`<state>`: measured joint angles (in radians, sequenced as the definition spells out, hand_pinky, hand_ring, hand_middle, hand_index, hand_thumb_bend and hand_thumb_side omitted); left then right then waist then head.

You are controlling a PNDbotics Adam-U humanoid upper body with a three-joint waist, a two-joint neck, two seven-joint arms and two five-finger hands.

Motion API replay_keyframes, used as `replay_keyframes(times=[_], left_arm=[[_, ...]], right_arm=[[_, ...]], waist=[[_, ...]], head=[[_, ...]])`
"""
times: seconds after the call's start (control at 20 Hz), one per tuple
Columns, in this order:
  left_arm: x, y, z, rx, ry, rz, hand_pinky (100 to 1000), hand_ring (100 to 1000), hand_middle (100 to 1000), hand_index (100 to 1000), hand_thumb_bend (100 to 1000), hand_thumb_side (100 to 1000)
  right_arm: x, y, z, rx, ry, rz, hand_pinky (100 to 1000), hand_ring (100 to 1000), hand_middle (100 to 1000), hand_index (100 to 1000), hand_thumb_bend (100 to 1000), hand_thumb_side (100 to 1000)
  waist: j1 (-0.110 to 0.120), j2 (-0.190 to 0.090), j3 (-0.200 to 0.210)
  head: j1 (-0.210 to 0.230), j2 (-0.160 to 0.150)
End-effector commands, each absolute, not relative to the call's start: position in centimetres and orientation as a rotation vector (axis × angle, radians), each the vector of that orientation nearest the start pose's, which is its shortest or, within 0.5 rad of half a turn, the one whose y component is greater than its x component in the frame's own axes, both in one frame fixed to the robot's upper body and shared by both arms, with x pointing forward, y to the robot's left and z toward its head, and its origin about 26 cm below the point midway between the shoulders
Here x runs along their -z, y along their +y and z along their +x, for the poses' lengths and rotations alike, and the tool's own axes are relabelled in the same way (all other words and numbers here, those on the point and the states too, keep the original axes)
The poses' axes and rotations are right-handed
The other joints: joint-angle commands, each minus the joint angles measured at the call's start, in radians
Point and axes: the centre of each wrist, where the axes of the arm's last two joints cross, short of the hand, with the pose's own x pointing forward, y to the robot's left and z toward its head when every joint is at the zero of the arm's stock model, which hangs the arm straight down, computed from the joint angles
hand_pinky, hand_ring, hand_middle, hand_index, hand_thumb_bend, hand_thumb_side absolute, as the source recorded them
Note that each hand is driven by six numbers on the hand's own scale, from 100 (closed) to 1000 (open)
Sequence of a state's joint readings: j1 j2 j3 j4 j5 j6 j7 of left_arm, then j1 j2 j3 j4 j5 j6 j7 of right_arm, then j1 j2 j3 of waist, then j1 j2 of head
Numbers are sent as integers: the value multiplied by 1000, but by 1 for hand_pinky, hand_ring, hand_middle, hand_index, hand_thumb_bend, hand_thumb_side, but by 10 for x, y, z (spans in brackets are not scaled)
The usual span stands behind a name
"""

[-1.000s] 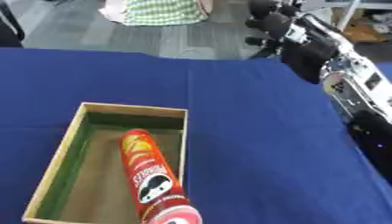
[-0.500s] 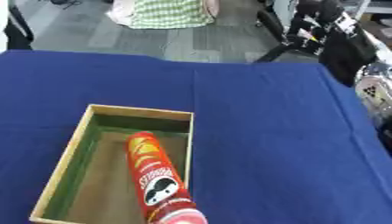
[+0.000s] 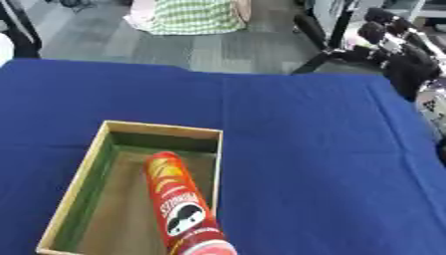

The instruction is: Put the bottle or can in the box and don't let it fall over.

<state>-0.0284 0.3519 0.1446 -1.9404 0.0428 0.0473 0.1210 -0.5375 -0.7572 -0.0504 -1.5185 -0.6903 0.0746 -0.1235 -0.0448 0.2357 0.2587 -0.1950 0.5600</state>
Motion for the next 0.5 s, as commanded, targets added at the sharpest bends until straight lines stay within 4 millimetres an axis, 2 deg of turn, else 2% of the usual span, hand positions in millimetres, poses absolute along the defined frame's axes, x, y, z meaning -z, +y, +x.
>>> replay_keyframes(times=[0.05,0.15,0.5], left_arm=[[-136,334,268,133,-1958,433,992,803,842,832,100,656],[-137,334,268,135,-1960,432,992,803,842,832,100,656],[-138,333,268,138,-1964,435,988,801,841,831,100,655]], right_arm=[[-266,-406,357,8,-2055,-145,911,1000,1000,882,962,342],[-261,-415,354,30,-2049,-179,908,1000,1000,879,980,358],[-239,-444,343,130,-2016,-252,909,1000,1000,874,825,225]], waist=[[3,-8,-3],[2,-7,-3],[0,-2,-3]], head=[[7,-13],[10,-14],[17,-19]])
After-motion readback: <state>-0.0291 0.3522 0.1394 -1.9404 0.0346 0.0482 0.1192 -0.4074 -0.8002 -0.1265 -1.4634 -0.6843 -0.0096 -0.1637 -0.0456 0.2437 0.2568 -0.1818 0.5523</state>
